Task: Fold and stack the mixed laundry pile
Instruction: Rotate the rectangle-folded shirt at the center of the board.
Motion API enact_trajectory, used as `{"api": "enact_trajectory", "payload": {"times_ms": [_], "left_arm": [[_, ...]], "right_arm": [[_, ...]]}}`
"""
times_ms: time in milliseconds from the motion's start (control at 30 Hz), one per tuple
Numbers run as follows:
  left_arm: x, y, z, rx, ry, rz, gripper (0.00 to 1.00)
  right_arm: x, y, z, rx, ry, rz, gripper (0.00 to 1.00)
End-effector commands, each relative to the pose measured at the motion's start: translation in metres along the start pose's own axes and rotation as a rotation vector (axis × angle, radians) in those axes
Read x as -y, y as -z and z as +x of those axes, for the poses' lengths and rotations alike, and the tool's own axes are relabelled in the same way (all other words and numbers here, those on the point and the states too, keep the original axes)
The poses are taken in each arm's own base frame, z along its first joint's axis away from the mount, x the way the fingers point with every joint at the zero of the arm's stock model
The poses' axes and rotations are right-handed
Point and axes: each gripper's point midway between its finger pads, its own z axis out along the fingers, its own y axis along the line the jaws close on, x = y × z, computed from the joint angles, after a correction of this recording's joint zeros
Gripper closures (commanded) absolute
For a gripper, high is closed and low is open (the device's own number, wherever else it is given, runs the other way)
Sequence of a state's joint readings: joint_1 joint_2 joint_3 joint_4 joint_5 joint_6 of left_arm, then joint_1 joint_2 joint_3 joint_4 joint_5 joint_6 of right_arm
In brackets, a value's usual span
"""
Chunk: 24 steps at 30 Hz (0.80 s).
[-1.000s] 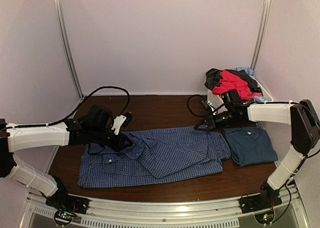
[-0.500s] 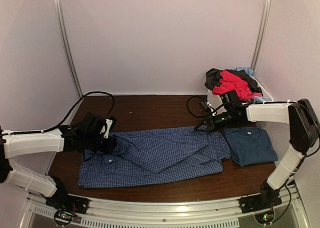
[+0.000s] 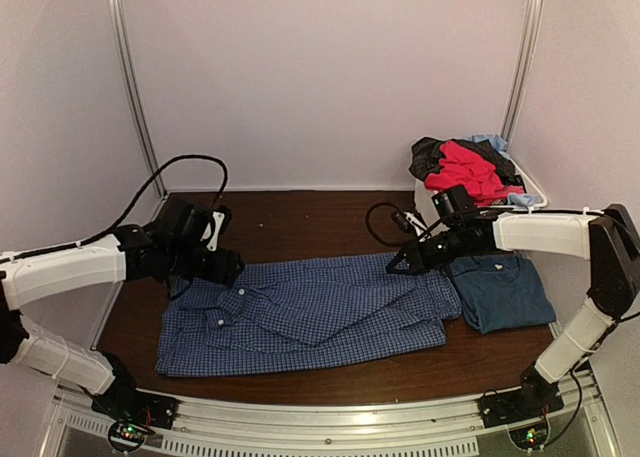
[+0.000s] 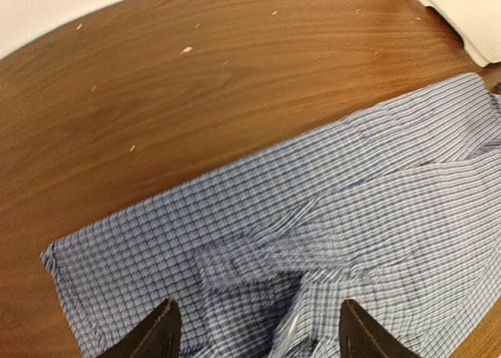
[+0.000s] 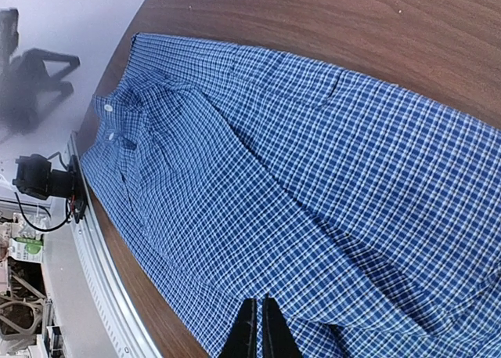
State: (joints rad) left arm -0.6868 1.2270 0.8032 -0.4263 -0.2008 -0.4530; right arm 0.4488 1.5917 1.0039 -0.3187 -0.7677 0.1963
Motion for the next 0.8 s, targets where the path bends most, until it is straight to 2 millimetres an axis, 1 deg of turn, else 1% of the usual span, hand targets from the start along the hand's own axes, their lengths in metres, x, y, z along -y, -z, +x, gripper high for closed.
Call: {"api": "enact_trajectory", "payload": {"times_ms": [0, 67, 167, 267, 367, 433, 533, 600, 700, 767], "left_arm": [[0.048, -0.021, -0.029, 0.020, -0.059, 0.208, 0.32], [0.069, -0.035, -0.024, -0.015, -0.062, 0.301, 0.34], [0.076, -0.059, -0.013, -0.077, -0.062, 0.305, 0.36], [0.060, -0.080, 0.006, -0.152, -0.034, 0.216, 0.37], [0.026, -0.093, 0.031, -0.233, 0.020, 0.082, 0.42], [0.007, -0.093, 0.049, -0.276, 0.029, 0.004, 0.44], [-0.015, -0.081, 0.069, -0.309, 0.030, -0.084, 0.44], [-0.028, -0.074, 0.079, -0.323, 0.053, -0.116, 0.44], [-0.042, -0.066, 0.084, -0.312, 0.106, -0.127, 0.44], [-0.049, -0.058, 0.078, -0.275, 0.129, -0.143, 0.43]], "right_arm": [[-0.004, -0.007, 0.021, -0.020, -0.029, 0.076, 0.96], [-0.008, -0.017, 0.031, -0.033, -0.049, 0.070, 0.96], [-0.011, -0.031, 0.042, -0.056, -0.060, 0.067, 0.96], [-0.006, -0.043, 0.048, -0.073, -0.074, 0.078, 0.97], [0.009, -0.053, 0.057, -0.110, -0.083, 0.120, 0.98], [0.020, -0.059, 0.062, -0.130, -0.081, 0.158, 0.98], [0.032, -0.069, 0.068, -0.158, -0.084, 0.182, 0.99], [0.035, -0.078, 0.065, -0.168, -0.072, 0.191, 1.00], [0.039, -0.099, 0.055, -0.190, -0.035, 0.209, 1.00], [0.044, -0.115, 0.045, -0.210, -0.013, 0.221, 1.00]]}}
